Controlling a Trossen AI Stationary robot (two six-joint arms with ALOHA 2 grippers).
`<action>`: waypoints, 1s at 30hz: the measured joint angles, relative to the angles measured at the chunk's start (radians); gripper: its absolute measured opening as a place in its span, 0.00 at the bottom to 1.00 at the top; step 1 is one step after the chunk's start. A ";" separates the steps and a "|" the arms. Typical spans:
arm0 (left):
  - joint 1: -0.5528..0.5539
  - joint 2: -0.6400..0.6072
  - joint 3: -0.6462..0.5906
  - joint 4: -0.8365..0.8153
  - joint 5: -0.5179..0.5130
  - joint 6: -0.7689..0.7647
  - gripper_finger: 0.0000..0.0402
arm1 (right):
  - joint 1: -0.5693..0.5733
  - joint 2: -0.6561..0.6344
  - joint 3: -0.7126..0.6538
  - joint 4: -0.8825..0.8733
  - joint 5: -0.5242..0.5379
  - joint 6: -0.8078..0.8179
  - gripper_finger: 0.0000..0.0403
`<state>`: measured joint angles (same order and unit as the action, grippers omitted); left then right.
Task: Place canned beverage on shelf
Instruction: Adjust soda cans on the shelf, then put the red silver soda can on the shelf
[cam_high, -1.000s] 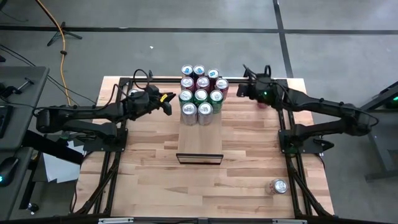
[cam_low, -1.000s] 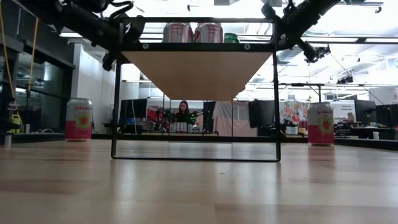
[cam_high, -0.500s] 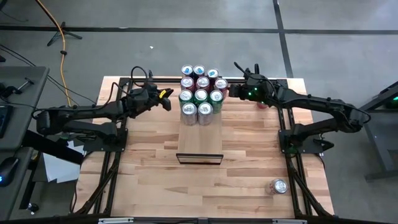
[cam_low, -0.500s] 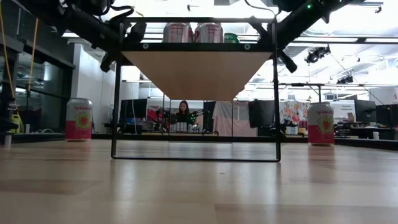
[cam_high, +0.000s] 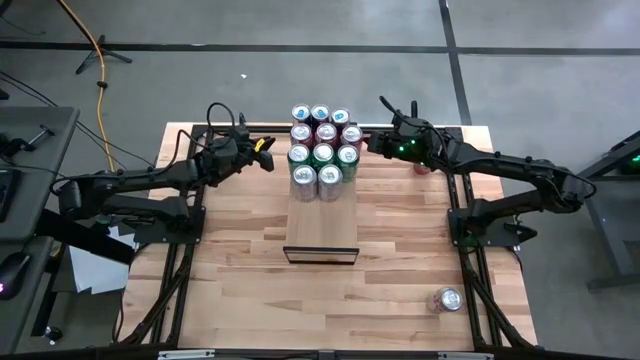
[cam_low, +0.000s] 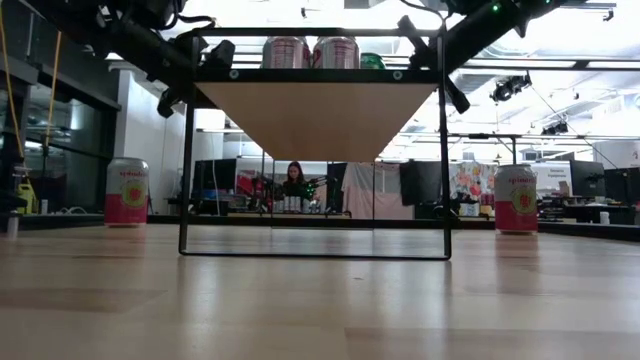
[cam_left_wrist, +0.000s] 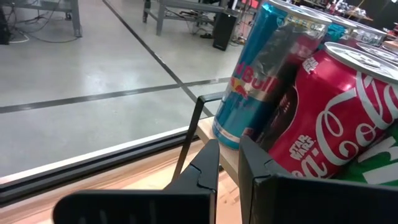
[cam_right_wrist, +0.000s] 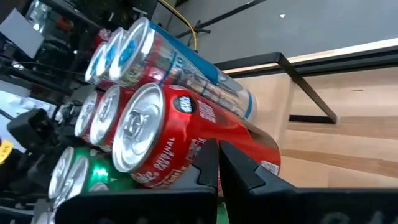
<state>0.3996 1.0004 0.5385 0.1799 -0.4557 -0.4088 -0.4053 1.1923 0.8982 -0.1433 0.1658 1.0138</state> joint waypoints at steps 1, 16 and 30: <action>0.000 0.000 0.000 0.000 0.000 0.000 0.00 | 0.000 0.000 0.000 0.002 -0.002 0.001 0.00; 0.000 0.000 0.000 0.007 0.000 0.000 0.00 | 0.000 0.065 -0.001 0.091 -0.058 0.037 0.00; 0.008 -0.061 0.056 -0.003 0.123 0.236 0.00 | -0.064 -0.068 -0.002 0.011 -0.064 -0.115 0.00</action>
<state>0.4079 0.9394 0.5946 0.1772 -0.3330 -0.1723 -0.4698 1.1241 0.8967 -0.1321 0.1017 0.8983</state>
